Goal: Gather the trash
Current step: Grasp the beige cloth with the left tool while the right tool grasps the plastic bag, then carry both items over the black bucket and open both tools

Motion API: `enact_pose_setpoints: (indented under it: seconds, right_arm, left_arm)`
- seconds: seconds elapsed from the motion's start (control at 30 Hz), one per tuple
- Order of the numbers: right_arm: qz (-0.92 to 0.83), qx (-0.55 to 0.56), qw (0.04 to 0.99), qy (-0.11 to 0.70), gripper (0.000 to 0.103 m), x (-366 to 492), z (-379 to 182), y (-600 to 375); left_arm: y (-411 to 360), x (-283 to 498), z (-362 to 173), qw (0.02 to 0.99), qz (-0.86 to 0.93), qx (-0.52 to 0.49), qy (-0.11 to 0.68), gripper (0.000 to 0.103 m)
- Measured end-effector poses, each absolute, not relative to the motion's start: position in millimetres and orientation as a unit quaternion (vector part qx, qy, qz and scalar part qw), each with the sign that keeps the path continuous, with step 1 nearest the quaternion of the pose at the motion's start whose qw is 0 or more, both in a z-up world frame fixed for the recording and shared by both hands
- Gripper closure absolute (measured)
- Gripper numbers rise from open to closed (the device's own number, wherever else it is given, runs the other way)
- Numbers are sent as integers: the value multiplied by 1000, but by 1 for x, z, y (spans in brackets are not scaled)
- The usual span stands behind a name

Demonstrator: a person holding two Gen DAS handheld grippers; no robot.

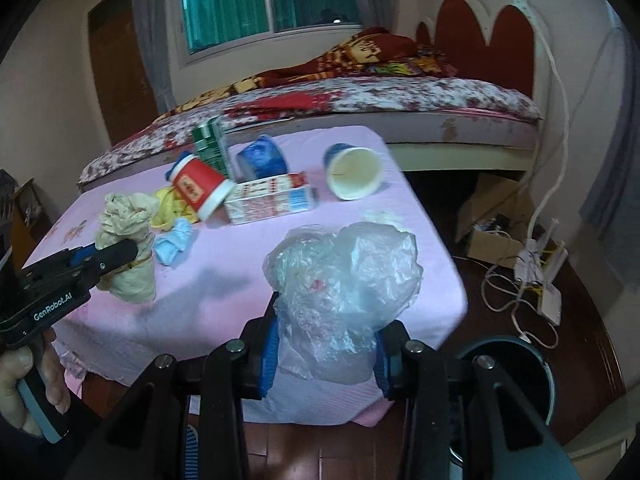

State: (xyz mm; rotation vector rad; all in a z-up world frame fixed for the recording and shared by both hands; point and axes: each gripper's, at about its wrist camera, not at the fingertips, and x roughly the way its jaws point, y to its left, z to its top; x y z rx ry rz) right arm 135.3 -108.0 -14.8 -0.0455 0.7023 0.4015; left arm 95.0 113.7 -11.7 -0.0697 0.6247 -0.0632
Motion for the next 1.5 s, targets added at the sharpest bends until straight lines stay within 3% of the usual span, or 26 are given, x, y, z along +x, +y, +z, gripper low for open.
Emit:
enact_pose_setpoints:
  seconds: [0.73,1.5]
  right_arm:
    - [62,38,926,372,62,91,-41,-297]
    - [61,30,885,460,62,127,-157,-360]
  left_arm:
    - [-71,103,-26,920,-204,21,335,73]
    - [-157,149,-123,862,-248,46,439,73]
